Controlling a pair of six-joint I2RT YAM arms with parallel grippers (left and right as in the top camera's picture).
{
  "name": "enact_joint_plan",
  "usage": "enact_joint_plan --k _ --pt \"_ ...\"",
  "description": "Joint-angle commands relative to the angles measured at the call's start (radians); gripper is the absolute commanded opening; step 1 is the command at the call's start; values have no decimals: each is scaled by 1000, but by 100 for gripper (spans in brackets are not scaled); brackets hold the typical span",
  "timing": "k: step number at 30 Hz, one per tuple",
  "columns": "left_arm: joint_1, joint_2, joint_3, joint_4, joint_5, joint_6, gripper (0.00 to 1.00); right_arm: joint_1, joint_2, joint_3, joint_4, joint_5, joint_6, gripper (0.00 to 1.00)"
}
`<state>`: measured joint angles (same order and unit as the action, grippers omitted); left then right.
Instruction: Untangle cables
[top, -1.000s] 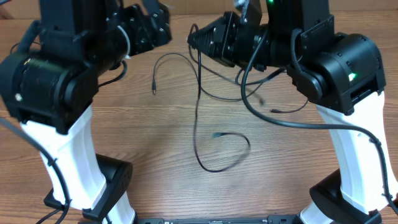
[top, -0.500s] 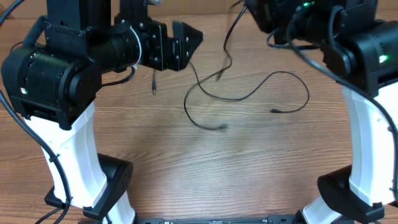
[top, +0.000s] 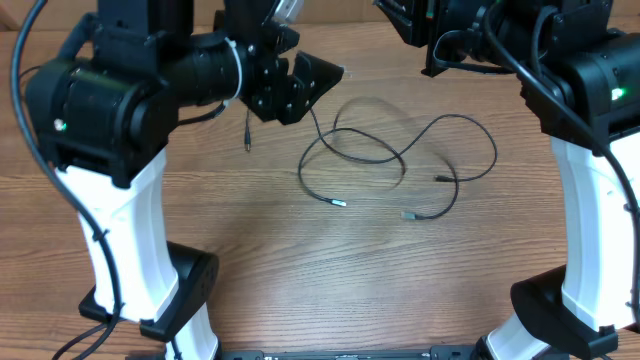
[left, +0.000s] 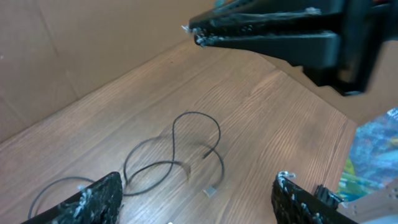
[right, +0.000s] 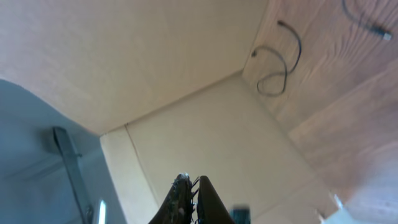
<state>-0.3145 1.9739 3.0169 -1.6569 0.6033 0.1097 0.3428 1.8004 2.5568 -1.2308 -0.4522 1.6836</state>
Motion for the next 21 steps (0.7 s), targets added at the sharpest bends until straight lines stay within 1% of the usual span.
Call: enact_joint_plan --k 1,2,3,5,7,8,10,12,14,16,17,19,21 --pt "-7 27 -5 8 18 41 77 3 -3 2 8 -76 40 4" --pt "-6 30 -5 7 14 41 78 3 -3 2 4 -76 35 4" --pt "-6 34 -5 4 6 40 82 3 -3 2 -5 -68 17 4" --pt "-6 39 -5 -8 -31 40 82 -3 -3 2 -38 -23 -43 4" --pt "-6 47 -5 -31 -83 39 82 -15 -3 2 -111 111 -116 4" --pt "-6 50 -6 -32 -106 34 81 -22 -3 2 -147 179 -149 6" --pt "-7 61 -26 -32 -166 -19 84 -34 -3 2 -226 320 -228 13" --pt "-7 73 -53 -32 -183 -28 86 -41 -3 2 -304 427 -285 27" --pt "-7 91 -88 -29 -188 -28 86 -47 -3 2 -390 519 -322 46" --pt "-7 121 -112 -25 -189 -28 86 -53 -3 2 -464 591 -328 76" --pt "-7 145 -120 -24 -191 -27 87 -53 -3 -3 -462 622 -364 98" --pt "-7 198 -126 -26 -228 -27 89 -53 -3 -4 -463 672 -465 100" --pt "-6 247 -129 -30 -293 -27 94 -53 -3 -5 -462 692 -512 100"
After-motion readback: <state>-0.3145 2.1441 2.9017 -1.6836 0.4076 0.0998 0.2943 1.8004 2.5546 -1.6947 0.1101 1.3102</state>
